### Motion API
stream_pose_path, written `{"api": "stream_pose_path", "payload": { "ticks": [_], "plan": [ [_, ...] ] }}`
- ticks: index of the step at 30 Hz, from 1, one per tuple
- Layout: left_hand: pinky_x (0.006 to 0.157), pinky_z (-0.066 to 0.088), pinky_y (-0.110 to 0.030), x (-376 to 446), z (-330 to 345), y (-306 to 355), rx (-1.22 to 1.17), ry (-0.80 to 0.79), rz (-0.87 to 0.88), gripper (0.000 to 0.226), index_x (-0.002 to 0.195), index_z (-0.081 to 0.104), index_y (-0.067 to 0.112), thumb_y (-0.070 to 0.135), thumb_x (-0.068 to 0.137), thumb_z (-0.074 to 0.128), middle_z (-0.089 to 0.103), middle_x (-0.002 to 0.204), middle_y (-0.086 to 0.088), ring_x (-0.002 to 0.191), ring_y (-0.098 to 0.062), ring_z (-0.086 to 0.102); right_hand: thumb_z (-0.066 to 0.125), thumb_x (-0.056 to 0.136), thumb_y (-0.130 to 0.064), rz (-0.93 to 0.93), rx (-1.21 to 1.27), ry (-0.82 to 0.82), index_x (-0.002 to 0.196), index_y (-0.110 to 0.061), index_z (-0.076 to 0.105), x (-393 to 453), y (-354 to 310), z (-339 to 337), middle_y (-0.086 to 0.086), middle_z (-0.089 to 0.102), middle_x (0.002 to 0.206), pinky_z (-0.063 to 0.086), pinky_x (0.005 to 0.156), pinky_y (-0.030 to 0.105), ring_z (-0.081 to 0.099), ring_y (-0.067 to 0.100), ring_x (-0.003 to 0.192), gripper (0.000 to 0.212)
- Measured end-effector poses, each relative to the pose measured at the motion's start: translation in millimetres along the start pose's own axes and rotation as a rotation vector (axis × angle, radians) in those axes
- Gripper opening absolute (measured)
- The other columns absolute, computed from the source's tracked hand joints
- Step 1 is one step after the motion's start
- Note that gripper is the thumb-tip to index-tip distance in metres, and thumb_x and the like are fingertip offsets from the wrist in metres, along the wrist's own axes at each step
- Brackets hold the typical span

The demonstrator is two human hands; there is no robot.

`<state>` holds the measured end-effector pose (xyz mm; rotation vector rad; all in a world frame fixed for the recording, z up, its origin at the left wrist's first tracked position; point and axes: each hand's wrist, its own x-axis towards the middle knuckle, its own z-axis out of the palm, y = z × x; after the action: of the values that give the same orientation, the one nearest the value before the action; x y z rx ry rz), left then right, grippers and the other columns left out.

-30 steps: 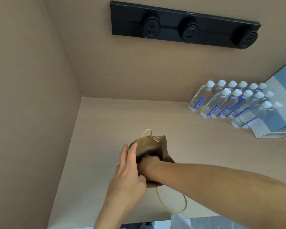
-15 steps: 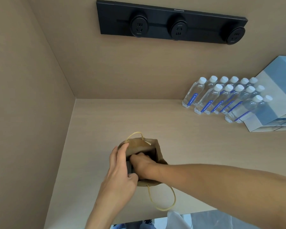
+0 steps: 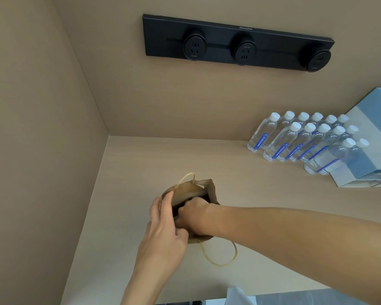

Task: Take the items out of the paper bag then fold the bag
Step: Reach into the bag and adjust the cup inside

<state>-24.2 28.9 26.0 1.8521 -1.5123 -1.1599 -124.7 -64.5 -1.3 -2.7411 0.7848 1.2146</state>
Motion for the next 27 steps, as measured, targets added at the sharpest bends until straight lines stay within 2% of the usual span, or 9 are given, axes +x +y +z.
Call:
{"api": "stream_pose_path", "payload": {
  "ticks": [2, 5, 9, 12, 15, 17, 21, 23, 27],
  "plan": [
    [0.095, 0.050, -0.049, 1.7, 0.8, 2.2, 0.016, 0.017, -0.015, 0.076, 0.143, 0.004, 0.047, 0.013, 0.086, 0.043, 0.009, 0.156, 0.019, 0.127, -0.022, 0.046, 0.057, 0.094, -0.017, 0.000, -0.220, -0.096, 0.121, -0.018, 0.062, 3.2, 1.7, 3.8, 0.005, 0.065, 0.118, 0.049, 0.075, 0.036, 0.062, 0.028, 0.109, 0.027],
    [0.094, 0.050, -0.049, 4.1, 3.6, 7.5, 0.015, 0.026, -0.029, 0.075, 0.143, 0.004, 0.047, 0.014, 0.087, 0.042, 0.011, 0.156, 0.017, 0.126, -0.024, 0.048, 0.057, 0.093, -0.020, 0.036, -0.329, -0.187, 0.121, -0.017, 0.063, 8.8, 4.8, 8.0, 0.006, 0.063, 0.121, 0.053, 0.087, 0.042, 0.059, 0.031, 0.113, 0.028],
    [0.094, 0.049, -0.048, 8.5, 7.4, 7.4, 0.026, 0.031, -0.032, 0.074, 0.147, 0.003, 0.041, 0.016, 0.088, 0.041, 0.012, 0.156, 0.015, 0.125, -0.023, 0.048, 0.057, 0.093, -0.019, 0.018, -0.358, -0.183, 0.124, -0.018, 0.062, 12.9, 8.2, 9.4, 0.004, 0.062, 0.123, 0.050, 0.091, 0.039, 0.058, 0.028, 0.116, 0.031],
    [0.096, 0.049, -0.047, 11.2, 8.5, 3.9, -0.003, 0.018, -0.018, 0.073, 0.146, 0.005, 0.042, 0.016, 0.089, 0.041, 0.014, 0.155, 0.017, 0.126, -0.022, 0.048, 0.058, 0.094, -0.016, 0.044, -0.225, -0.206, 0.122, -0.016, 0.062, 5.7, 8.4, 0.9, 0.006, 0.062, 0.122, 0.048, 0.082, 0.036, 0.059, 0.028, 0.113, 0.029],
    [0.098, 0.045, -0.038, 14.1, 8.2, 2.2, -0.081, -0.028, 0.002, 0.073, 0.148, 0.008, 0.043, 0.014, 0.091, 0.044, 0.016, 0.154, 0.016, 0.124, -0.018, 0.049, 0.055, 0.096, -0.013, 0.007, -0.085, -0.204, 0.117, -0.011, 0.066, -15.7, 14.4, -24.5, 0.002, 0.061, 0.099, 0.038, 0.072, 0.033, 0.058, 0.025, 0.096, 0.023],
    [0.096, 0.043, -0.035, 16.2, 7.1, 0.3, -0.139, -0.067, 0.014, 0.075, 0.148, 0.009, 0.046, 0.012, 0.091, 0.045, 0.017, 0.153, 0.016, 0.115, -0.013, 0.049, 0.058, 0.095, -0.013, -0.025, -0.146, -0.247, 0.115, -0.010, 0.068, -26.7, 20.3, -43.9, -0.004, 0.055, 0.081, 0.039, 0.066, 0.027, 0.053, 0.019, 0.077, 0.023],
    [0.082, 0.046, -0.031, 18.0, 5.0, -3.0, -0.159, -0.113, 0.029, 0.081, 0.141, 0.003, 0.060, 0.012, 0.089, 0.043, 0.017, 0.149, 0.024, 0.098, -0.012, 0.053, 0.059, 0.093, -0.008, 0.044, -0.131, -0.328, 0.116, -0.004, 0.068, -29.0, 26.2, -60.4, 0.003, 0.061, 0.086, 0.037, 0.036, 0.023, 0.049, 0.013, 0.054, 0.026],
    [0.083, 0.053, -0.036, 17.9, 5.0, -2.8, -0.160, -0.125, 0.035, 0.083, 0.140, 0.003, 0.064, 0.012, 0.088, 0.044, 0.015, 0.150, 0.027, 0.099, -0.022, 0.056, 0.057, 0.091, -0.001, 0.023, -0.040, -0.297, 0.111, 0.002, 0.070, -25.3, 28.1, -50.8, 0.005, 0.056, 0.073, 0.036, 0.029, 0.021, 0.045, 0.014, 0.049, 0.024],
    [0.095, 0.054, -0.047, 17.8, 4.6, -3.2, -0.189, -0.138, 0.049, 0.089, 0.128, 0.004, 0.078, 0.010, 0.086, 0.045, 0.015, 0.147, 0.033, 0.126, -0.035, 0.049, 0.053, 0.090, 0.005, 0.071, 0.186, -0.299, 0.080, -0.001, 0.062, -9.0, 28.8, -22.2, 0.007, 0.050, 0.065, 0.043, 0.045, 0.025, 0.047, 0.018, 0.051, 0.015]
  ]
}}
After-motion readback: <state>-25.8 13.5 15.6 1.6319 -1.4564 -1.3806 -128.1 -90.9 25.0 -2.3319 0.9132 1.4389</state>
